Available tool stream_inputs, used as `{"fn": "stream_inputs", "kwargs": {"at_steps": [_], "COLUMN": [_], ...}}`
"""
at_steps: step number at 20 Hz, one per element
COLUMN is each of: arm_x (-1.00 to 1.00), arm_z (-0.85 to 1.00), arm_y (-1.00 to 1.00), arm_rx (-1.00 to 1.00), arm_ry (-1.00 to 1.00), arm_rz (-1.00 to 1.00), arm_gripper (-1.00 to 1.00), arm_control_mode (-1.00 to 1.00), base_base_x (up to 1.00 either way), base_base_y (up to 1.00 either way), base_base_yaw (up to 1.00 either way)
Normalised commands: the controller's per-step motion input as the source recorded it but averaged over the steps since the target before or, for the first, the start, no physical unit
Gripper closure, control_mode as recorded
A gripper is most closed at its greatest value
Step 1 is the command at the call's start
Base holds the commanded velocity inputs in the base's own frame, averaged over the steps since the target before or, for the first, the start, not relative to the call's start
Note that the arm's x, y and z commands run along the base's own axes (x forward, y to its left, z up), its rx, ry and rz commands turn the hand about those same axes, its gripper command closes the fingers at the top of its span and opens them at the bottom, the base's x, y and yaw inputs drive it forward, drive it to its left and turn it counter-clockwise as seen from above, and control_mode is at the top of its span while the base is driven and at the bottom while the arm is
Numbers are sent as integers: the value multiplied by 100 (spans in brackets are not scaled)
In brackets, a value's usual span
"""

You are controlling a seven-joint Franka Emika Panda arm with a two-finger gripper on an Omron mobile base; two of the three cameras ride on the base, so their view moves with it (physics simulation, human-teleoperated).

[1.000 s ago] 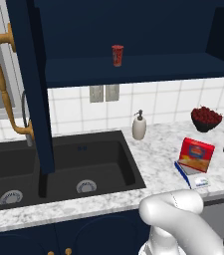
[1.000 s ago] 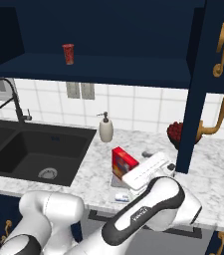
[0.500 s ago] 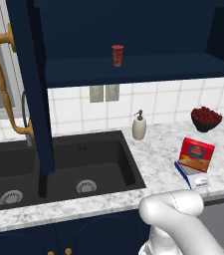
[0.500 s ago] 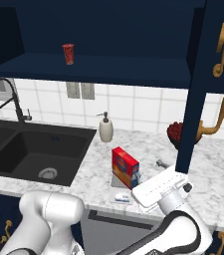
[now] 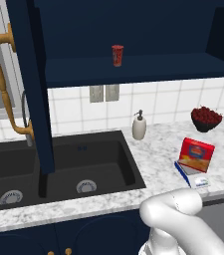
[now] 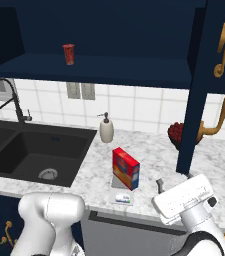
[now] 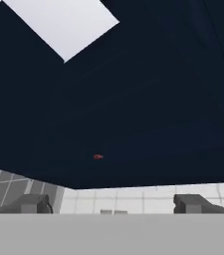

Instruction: Pick the boxed food and place it on the digital scale for weighing, and close the cabinet.

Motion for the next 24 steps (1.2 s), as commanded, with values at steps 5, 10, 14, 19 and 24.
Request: {"fn": "stream_inputs", "kwargs": {"at_steps": [5,10,14,19,24], "arm_x": [-31,-66,-28,-5,-8], "arm_z": [13,68,100,96,99], "arm_y": [-58,-35,-6,-13,19], "arm_rx": [5,0,0,0,-6], "arm_ry": [-1,-5,-9,-6,-1], "arm_rz": [1,1,0,0,0], "arm_gripper": [-100,-100,-100,-100,-100], "arm_control_mode": [-100,-100,-100,-100,-100], "base_base_x": [0,0,0,0,0], "base_base_y": [0,0,0,0,0], "base_base_yaw": [0,0,0,0,0]}}
